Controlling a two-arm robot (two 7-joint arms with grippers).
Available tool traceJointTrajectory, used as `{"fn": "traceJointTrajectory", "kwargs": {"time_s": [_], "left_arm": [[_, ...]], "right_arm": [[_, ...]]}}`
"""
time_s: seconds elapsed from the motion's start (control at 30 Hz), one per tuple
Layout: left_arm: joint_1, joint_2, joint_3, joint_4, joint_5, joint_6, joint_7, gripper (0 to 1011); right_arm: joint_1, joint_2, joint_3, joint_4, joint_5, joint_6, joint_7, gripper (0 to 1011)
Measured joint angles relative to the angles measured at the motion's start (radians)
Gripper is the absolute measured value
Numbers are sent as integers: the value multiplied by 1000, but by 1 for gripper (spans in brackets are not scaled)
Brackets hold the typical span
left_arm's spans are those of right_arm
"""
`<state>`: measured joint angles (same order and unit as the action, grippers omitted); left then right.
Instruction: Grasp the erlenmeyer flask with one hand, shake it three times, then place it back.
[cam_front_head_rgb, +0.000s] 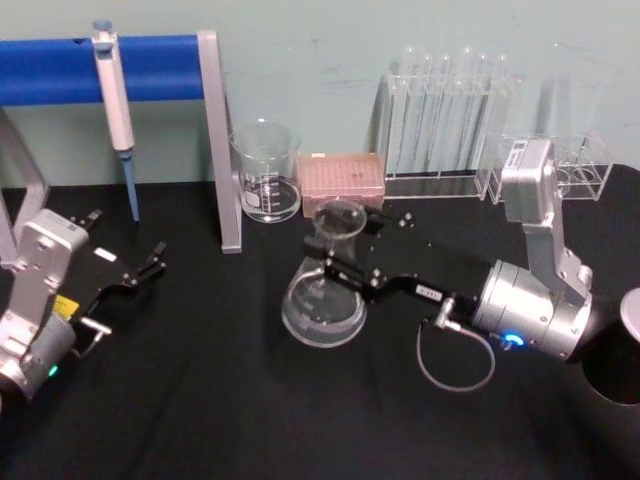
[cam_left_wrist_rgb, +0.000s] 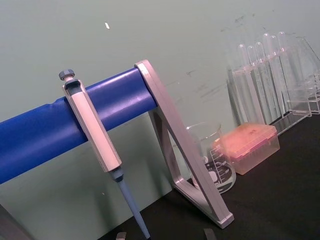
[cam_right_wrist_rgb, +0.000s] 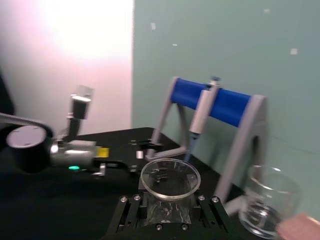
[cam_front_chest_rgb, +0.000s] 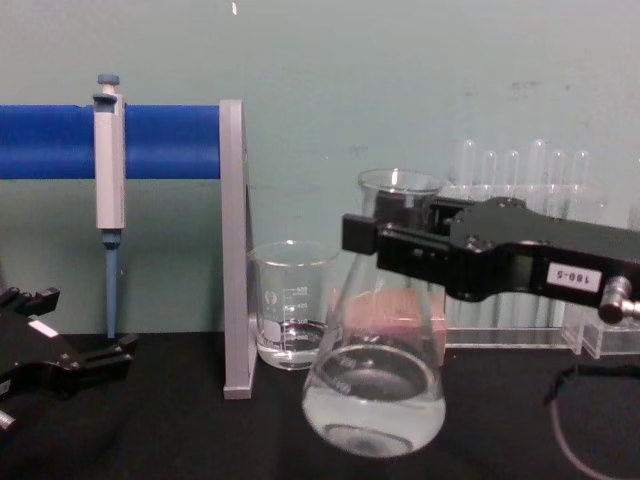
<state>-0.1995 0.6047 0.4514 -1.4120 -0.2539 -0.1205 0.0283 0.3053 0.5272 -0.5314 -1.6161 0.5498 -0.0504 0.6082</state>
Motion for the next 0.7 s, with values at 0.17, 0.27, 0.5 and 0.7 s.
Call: {"fn": "traceJointTrajectory", "kwargs": {"time_s": [0.17,0.27,0.5,0.7], "left_arm": [[0,0,0,0,0,0,0,1001],[0,0,0,0,0,0,0,1001],[0,0,0,0,0,0,0,1001],[0,0,0,0,0,0,0,1001]], "right_arm": [[-7,-13,28,12,-16,1,-52,450],[-15,-26,53,21,-33,5,-99,450],[-32,-51,100,33,-68,19,-188,450],[-46,-73,137,43,-99,32,-261,450]]}}
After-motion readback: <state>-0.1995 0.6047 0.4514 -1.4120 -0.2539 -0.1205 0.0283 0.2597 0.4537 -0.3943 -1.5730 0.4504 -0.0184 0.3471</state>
